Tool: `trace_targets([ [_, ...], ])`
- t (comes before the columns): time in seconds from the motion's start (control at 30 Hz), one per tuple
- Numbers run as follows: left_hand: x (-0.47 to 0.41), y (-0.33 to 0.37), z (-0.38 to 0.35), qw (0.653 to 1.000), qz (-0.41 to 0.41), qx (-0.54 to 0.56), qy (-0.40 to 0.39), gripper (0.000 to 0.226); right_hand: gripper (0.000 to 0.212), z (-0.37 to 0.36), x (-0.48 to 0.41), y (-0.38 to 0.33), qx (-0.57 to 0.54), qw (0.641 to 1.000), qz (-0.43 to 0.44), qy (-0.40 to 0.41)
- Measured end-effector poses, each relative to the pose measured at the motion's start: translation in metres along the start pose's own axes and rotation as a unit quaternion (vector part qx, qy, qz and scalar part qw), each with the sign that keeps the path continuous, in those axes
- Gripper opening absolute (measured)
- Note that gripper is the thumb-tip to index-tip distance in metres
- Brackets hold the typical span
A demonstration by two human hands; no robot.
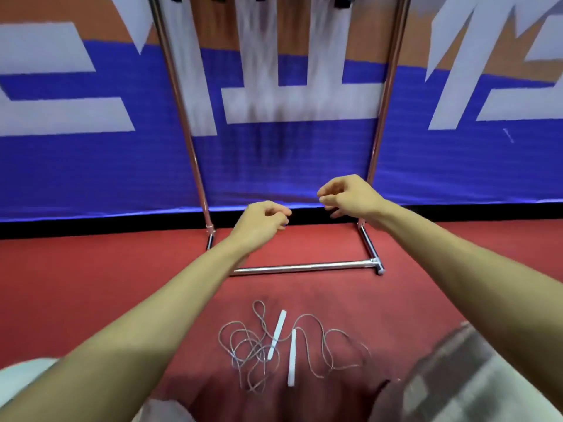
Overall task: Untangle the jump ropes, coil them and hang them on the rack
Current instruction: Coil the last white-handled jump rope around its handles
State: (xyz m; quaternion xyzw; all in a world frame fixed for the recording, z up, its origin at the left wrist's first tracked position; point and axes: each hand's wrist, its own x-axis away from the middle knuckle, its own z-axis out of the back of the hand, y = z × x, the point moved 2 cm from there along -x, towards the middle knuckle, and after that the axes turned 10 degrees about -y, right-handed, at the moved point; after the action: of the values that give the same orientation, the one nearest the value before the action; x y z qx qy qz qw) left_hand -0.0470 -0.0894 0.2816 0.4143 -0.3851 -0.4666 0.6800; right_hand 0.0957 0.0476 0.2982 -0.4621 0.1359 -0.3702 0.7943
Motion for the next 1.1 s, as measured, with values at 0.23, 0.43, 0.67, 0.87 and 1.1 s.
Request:
trace_targets([
  [0.23,0.009,-0.117,-0.024,0.994,0.096,-0.013,-0.043,0.02,0.025,-0.091,-0.007,0.086,-0.014,0.993,-0.085,-0.075],
  [0.43,-0.035,-0.21,-0.049,0.983,0.166,-0.026,-0.07,0.019,0.028,-0.162,-0.04,0.174,-0.022,0.974,-0.174,-0.145],
  [0.67,-0.088,-0.318,-0.1,0.96,0.258,-0.072,-0.08,0.014,0.021,-0.218,-0.067,0.271,0.003,0.951,-0.248,-0.186],
  [0.87,-0.108,-0.373,-0.131,0.94,0.296,-0.153,-0.078,0.043,0.027,-0.253,-0.064,0.319,0.002,0.913,-0.313,-0.26],
  [1.1,-0.114,-0.375,-0.137,0.906,0.299,-0.264,-0.146,0.028,0.034,-0.288,-0.054,0.342,0.086,0.908,-0.333,-0.239],
])
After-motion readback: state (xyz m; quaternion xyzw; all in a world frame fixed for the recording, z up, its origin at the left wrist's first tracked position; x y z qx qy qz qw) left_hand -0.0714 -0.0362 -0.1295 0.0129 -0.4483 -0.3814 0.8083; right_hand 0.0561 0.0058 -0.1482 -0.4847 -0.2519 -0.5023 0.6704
